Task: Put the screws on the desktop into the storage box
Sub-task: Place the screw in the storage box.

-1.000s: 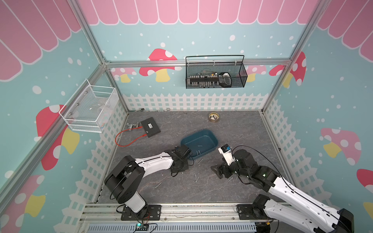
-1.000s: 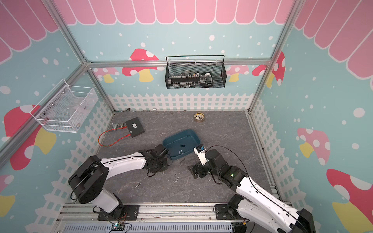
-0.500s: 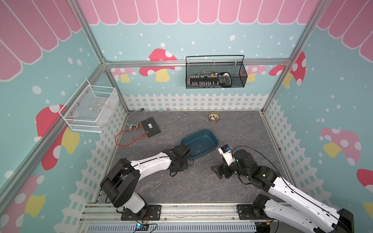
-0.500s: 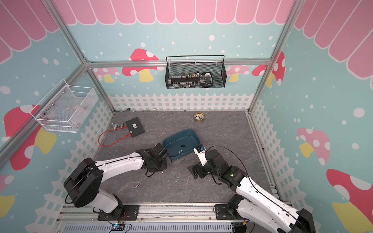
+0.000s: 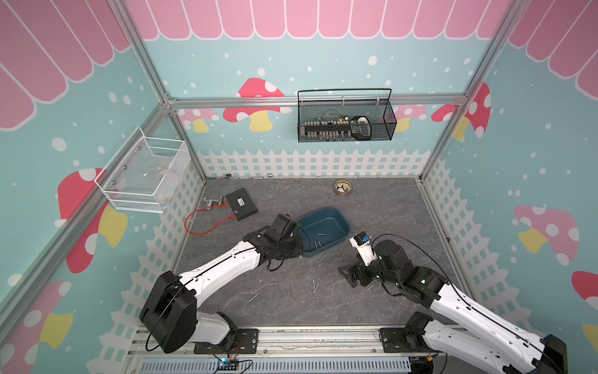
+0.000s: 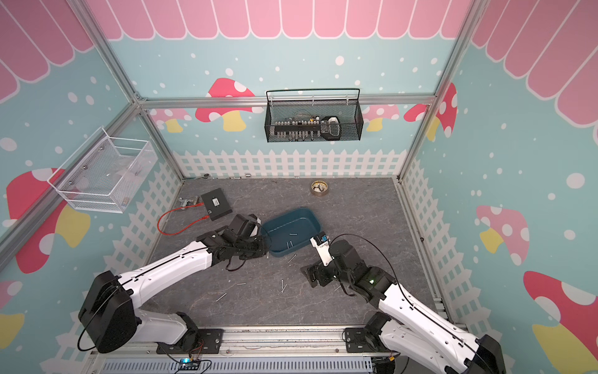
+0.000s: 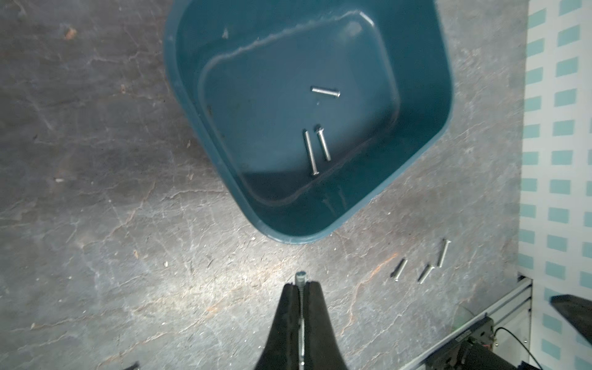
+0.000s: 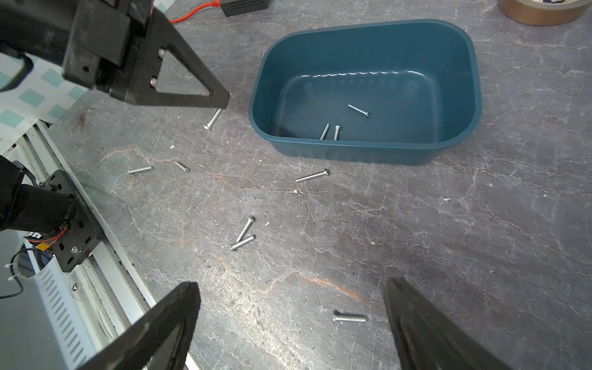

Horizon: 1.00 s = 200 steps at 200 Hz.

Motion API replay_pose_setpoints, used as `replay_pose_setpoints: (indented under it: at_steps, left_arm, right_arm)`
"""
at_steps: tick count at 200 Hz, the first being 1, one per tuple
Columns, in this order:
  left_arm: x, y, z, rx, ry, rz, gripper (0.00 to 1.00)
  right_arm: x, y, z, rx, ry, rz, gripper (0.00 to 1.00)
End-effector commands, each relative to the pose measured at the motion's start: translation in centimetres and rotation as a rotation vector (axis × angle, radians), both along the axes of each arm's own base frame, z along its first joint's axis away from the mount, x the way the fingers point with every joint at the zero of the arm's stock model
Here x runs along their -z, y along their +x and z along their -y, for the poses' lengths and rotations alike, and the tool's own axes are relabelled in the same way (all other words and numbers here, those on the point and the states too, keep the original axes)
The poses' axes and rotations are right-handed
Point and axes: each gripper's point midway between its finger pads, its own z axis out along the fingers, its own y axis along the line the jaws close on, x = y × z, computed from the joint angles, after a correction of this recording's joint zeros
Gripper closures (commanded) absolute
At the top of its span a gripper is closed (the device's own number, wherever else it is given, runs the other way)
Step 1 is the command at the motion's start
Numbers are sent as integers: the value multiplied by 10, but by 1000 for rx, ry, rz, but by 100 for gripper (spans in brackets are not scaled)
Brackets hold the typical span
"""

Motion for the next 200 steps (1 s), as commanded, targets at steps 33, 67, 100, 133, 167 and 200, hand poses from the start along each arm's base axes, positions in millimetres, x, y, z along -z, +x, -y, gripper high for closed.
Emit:
replay_pose_setpoints:
  at_steps: [33, 67, 100, 133, 167, 200]
  left_arm:
    - [-21, 35, 24, 54, -71, 68, 100]
    - [-13, 56, 30, 59, -75, 73, 100]
    - [-9, 72, 37, 69, -78, 89, 100]
    - [-16, 84, 40, 66, -96, 100, 78]
    - [-20, 84, 36, 73, -110, 104, 44]
    - [-30, 81, 25, 81, -127, 123, 16]
  right_arm:
    - [2, -1, -1, -12, -1, 10, 4]
    - [2, -1, -1, -13, -1, 12, 5]
    - [2, -2, -2, -22, 3, 11, 5]
    - [1, -3, -2, -24, 7, 12, 5]
    - [5, -4, -3, -33, -2, -3, 5]
    - [11, -6, -6, -45, -19, -18, 5]
